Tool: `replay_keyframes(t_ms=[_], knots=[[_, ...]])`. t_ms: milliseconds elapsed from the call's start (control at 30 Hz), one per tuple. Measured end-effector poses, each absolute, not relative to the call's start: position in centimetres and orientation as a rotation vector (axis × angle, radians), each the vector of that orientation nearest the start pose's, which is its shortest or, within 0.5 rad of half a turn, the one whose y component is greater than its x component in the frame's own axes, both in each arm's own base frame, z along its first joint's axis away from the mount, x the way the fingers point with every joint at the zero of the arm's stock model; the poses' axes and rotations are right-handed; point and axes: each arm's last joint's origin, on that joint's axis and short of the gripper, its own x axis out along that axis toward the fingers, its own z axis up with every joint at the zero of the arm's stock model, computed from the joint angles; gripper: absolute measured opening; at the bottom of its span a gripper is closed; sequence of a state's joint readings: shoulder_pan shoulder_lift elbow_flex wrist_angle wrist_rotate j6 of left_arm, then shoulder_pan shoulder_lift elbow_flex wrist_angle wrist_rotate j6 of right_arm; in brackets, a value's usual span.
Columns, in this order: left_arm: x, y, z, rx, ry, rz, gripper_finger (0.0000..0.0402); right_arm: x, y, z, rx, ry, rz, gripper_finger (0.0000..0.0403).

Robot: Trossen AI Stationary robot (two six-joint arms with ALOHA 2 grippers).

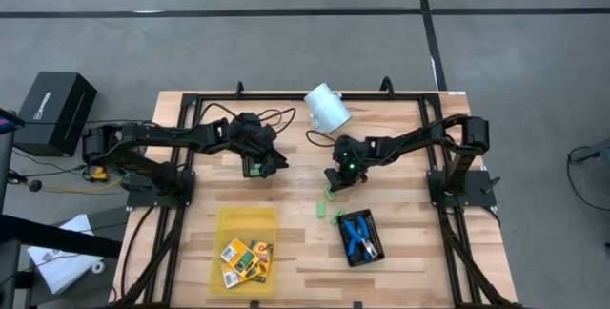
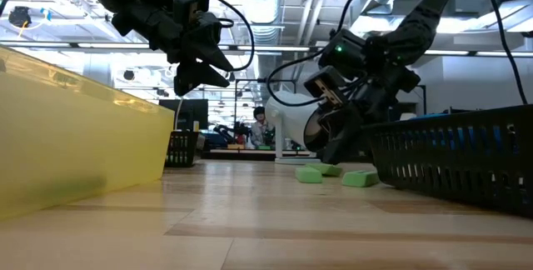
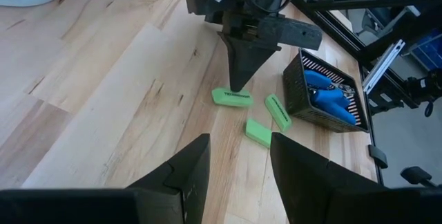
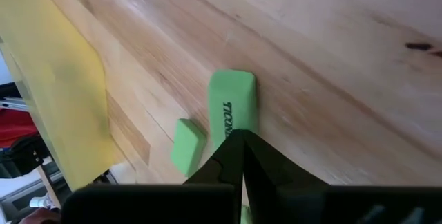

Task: Pick & Place School Supplies
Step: Put the green eraser into the top black bin

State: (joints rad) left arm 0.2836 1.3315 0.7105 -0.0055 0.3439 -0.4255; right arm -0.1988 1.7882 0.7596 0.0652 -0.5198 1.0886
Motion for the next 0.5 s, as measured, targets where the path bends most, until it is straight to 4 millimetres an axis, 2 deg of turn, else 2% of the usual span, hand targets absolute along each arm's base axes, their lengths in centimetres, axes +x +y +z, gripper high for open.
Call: replay_keyframes(t_ms=[500], knots=[[26.1,6.6,21.1,-0.606,0.596,0.068,0.0147,29.3,-5.1,9.8,1.345,1.008,-0.268,0.0]])
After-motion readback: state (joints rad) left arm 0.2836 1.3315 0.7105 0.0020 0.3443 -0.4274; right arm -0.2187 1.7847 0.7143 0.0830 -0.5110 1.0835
